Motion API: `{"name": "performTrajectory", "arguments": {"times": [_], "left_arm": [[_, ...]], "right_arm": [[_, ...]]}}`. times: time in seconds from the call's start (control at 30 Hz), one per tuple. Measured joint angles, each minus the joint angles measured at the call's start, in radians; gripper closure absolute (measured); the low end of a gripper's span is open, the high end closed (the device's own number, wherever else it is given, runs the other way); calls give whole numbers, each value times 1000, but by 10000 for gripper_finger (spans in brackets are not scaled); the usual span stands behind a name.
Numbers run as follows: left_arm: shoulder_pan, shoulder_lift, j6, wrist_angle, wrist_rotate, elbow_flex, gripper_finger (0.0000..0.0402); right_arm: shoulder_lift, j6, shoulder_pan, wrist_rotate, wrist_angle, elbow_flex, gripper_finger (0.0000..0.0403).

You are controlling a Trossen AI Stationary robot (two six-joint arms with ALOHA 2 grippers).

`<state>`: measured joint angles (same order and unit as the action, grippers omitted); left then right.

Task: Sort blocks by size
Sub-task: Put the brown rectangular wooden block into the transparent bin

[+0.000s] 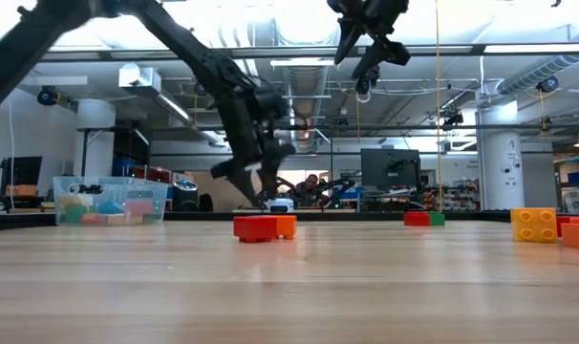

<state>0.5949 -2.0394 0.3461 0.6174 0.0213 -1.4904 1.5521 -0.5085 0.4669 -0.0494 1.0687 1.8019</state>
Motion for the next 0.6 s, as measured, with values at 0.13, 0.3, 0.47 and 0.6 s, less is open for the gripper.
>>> {"name": "performTrajectory", "arguments": {"times": [0.13,0.3,0.47,0.6], "left_arm": [[3,-93,-59,78,18,-82,173],[1,-155,-64,106,17,-123,173],[2,-154,-79,106,3,-122,188],[4,-154,-79,109,-13,-120,249]], "right_arm": [[3,1,-14,-1,-1,0,188],[6,2,-18,-2,-1,-4,186],[6,6,-18,-1,-3,-4,190],[6,22,-18,-1,-3,-4,190]]}}
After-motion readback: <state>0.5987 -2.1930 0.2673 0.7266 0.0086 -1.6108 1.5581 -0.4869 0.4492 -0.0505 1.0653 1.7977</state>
